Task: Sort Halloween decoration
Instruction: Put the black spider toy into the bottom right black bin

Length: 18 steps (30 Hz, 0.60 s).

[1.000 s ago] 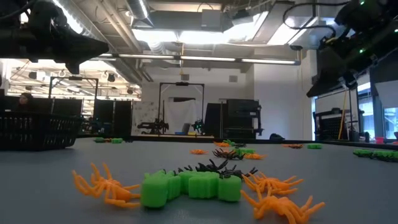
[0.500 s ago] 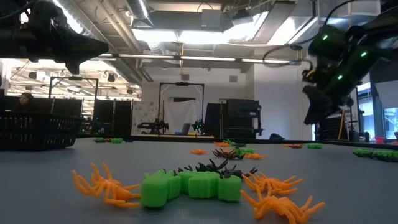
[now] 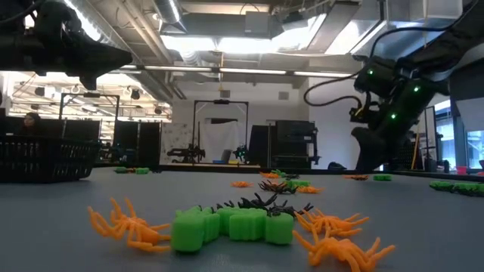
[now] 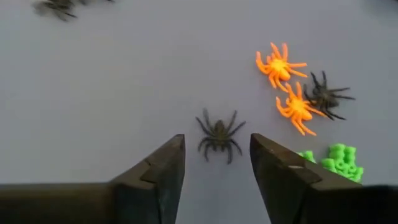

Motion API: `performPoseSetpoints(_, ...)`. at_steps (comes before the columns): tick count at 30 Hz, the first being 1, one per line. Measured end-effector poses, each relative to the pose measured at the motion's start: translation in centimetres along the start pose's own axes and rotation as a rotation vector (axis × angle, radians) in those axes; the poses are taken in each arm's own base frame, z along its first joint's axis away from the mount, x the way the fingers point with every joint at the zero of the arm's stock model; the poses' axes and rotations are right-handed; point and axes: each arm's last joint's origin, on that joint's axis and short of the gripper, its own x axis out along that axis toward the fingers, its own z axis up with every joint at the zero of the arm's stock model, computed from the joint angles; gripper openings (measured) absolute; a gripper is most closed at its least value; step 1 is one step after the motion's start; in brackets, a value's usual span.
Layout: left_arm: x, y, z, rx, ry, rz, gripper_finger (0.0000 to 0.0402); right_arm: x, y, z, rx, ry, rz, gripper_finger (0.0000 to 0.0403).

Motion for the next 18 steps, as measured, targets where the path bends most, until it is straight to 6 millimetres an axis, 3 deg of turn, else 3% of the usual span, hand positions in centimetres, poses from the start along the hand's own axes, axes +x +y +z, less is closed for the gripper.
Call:
performPoseSetpoints(11, 0.0, 0.0, 0.0, 0.000, 0.000, 0.000, 0.0039, 1.3, 0.1, -0.3, -0.005, 0.021, -0.047, 0.0122)
performPoseSetpoints(18, 0.0, 0.0, 0.0, 0.000, 0.000, 0.000, 0.0039, 1.6, 0.2, -0.3, -0.008, 0.030, -0.048, 0.0057)
